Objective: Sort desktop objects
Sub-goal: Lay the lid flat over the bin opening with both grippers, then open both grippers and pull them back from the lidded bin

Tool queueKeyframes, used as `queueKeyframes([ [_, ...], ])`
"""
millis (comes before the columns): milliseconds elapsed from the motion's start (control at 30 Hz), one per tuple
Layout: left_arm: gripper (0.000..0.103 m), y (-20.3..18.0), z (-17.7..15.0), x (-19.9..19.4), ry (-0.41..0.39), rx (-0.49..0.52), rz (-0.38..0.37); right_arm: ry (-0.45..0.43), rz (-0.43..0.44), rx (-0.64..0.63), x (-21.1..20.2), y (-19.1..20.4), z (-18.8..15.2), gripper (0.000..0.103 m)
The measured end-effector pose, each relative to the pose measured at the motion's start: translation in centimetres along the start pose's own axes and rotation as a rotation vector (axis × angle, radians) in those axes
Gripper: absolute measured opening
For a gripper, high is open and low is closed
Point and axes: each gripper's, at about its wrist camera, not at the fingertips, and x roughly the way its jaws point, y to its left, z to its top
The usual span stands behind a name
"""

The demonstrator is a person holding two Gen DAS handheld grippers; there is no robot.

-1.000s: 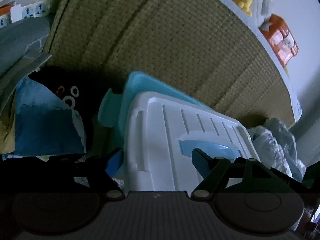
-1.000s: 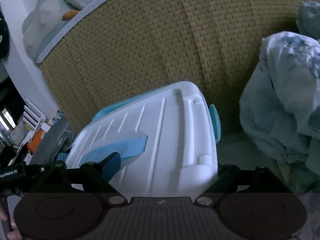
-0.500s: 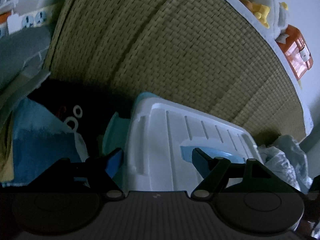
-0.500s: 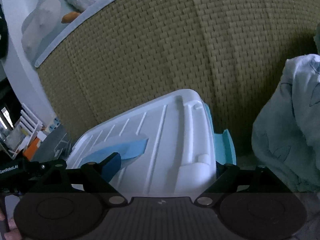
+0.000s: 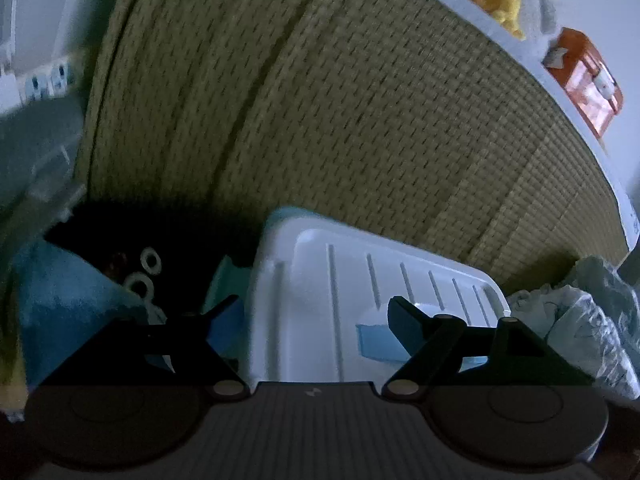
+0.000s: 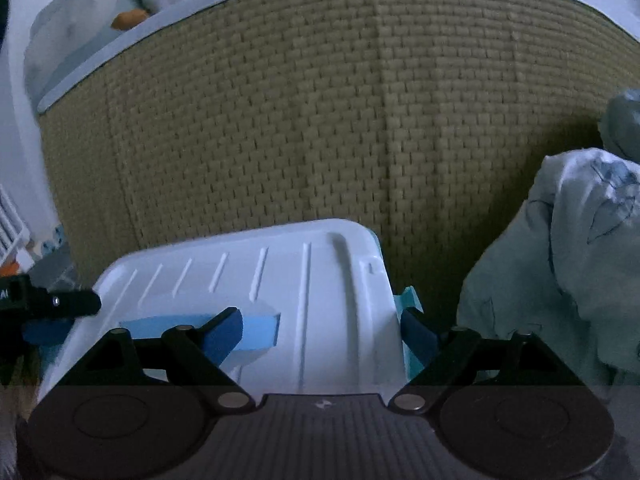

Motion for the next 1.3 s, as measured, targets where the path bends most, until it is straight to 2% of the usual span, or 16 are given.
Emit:
queueKeyframes([
  [133, 0.082, -0.4, -0.9, -3.2, -0.117, 0.165, 0.095, -0.086, -0.001, -0.001, -2.4, -0.8, 0.4, 0.089],
  [267, 0.083, -1.6, -3.5, -6.1, -0.203, 0.341, 0.121, -0.125, 0.049, -0.084, -5.2, -1.3, -0.5, 0.089],
  [333, 0.083, -2.3, -4.8, -7.4, -0.231, 0.389, 0.137, -0.149, 0.076, -0.167, -6.5, -0.8, -1.7, 0.089],
  [433, 0.083, -3.2, -6.9, -8.7, -0.245, 0.408, 0.119, -0.172, 0.058, -0.295, -8.1, 0.6, -3.7, 0.086],
  [500, 0.08, -3.8, -8.4, -9.2, -0.234, 0.407, 0.112, -0.177, 0.063, -0.328, -9.1, 1.2, -5.0, 0.076],
  [567, 0.056, -3.9, -9.7, -9.2, -0.206, 0.393, 0.101, -0.166, 0.08, -0.332, -9.7, 1.6, -5.8, 0.071],
  [633, 0.04, -3.8, -10.9, -8.9, -0.17, 0.367, 0.099, -0.145, 0.088, -0.333, -9.7, 2.1, -6.5, 0.052],
  [667, 0.04, -3.8, -11.3, -8.7, -0.153, 0.369, 0.096, -0.134, 0.087, -0.335, -9.6, 2.4, -6.8, 0.045],
  [700, 0.039, -3.9, -11.8, -8.4, -0.136, 0.371, 0.093, -0.124, 0.082, -0.339, -9.6, 2.7, -7.0, 0.03],
  [733, 0.035, -4.0, -12.2, -8.1, -0.118, 0.375, 0.089, -0.114, 0.076, -0.341, -9.5, 2.9, -7.3, 0.025],
  [867, 0.033, -5.1, -12.2, -6.2, -0.056, 0.389, 0.101, -0.086, 0.064, -0.339, -8.5, 3.6, -7.6, 0.021],
  [1033, 0.033, -6.1, -10.3, -4.2, -0.049, 0.392, 0.133, -0.085, 0.02, -0.339, -7.3, 4.6, -7.4, 0.021],
  [1200, 0.034, -6.3, -10.2, -3.9, -0.044, 0.398, 0.133, -0.077, 0.018, -0.302, -6.4, 4.5, -6.5, 0.021],
  [1300, 0.035, -6.3, -10.7, -5.2, -0.038, 0.389, 0.135, -0.064, 0.025, -0.302, -6.6, 4.4, -6.3, 0.022],
])
